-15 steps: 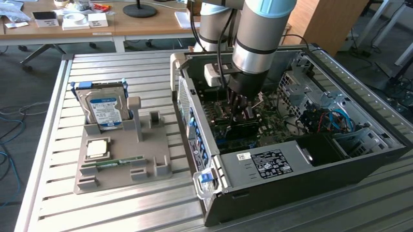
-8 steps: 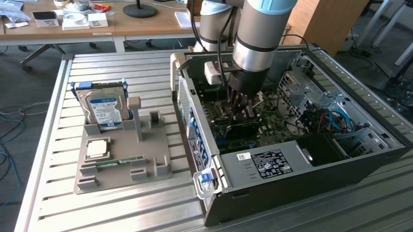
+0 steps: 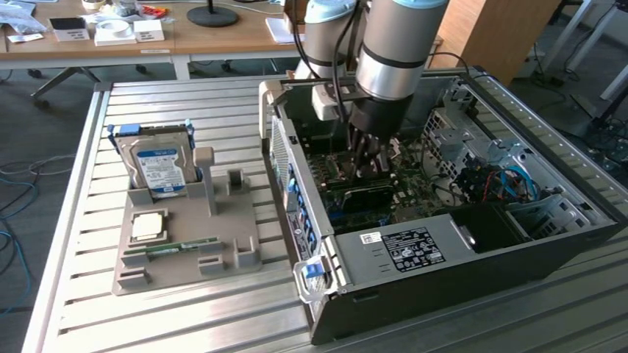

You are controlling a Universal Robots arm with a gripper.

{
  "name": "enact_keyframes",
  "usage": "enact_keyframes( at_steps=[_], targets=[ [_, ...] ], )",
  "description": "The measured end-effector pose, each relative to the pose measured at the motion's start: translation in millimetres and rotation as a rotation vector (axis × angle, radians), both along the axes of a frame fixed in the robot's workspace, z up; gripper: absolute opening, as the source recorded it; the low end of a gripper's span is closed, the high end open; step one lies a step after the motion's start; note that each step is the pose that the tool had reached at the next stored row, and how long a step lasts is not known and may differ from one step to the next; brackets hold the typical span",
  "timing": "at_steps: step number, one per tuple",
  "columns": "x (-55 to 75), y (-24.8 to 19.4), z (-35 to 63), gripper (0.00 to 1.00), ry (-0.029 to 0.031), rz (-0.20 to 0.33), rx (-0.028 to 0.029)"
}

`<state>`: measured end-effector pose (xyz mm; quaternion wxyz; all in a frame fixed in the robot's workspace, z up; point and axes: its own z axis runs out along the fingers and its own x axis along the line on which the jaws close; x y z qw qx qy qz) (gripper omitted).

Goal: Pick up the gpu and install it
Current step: 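Press down on the gpu until it lock into place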

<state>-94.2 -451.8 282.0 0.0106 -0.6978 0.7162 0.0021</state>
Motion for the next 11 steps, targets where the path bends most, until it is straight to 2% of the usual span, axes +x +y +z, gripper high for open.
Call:
enact_keyframes(
  at_steps=[11],
  targets=[
    [0.2, 0.7, 28.1, 0.11, 0.0001, 0.000, -0.0003]
  ],
)
